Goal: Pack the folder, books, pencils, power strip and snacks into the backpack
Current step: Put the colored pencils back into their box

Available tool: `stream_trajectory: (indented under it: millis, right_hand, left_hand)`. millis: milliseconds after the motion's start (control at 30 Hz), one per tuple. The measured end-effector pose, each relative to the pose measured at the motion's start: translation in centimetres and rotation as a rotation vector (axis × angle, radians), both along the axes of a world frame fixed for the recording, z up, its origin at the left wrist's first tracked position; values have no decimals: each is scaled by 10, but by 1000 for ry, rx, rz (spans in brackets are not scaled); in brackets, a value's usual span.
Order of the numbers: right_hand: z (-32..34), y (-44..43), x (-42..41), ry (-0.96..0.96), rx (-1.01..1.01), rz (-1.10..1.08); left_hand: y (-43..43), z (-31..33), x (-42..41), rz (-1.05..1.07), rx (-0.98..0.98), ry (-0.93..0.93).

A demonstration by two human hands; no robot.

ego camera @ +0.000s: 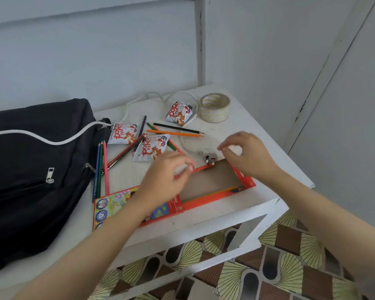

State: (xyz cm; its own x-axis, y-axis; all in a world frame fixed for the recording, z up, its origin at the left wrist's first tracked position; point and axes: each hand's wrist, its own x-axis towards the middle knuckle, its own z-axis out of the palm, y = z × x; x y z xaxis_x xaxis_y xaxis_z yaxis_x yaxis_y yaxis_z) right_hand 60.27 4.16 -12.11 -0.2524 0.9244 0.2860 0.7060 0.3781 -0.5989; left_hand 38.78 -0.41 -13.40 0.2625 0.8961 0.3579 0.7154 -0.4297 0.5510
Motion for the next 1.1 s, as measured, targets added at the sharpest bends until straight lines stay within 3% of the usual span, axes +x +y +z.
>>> stream_trajectory:
  millis: [200,400,500,633,700,767,867,1000,1100]
  right_hand:
    - [-11,83,-43,-161,-121,-148]
    - [-19,94,-53,-50,-140,-166]
    - [-7,85,-41,232,-83,-215]
    - [27,61,-16,836,-67,-211]
    - [43,45,-1,968,-69,-198]
    - [52,27,10,972,-62,-199]
    - [48,2,17,877,-83,-189]
    - [27,-20,16,725,-150,-176]
    - [12,-30,13,667,-182,-213]
  left_hand:
    - [79,16,-19,184,43,234]
    - [111,17,-23,162,-100,342]
    - [115,13,-22,143,-130,355]
    - [119,7,-23,149,-129,331]
    - [121,6,-23,132,-138,349]
    - [121,8,-22,139,-145,344]
    - [119,18,-16,174,-83,206]
    - [107,46,4,258,1,-263]
    - [83,64,18,186,-61,-511]
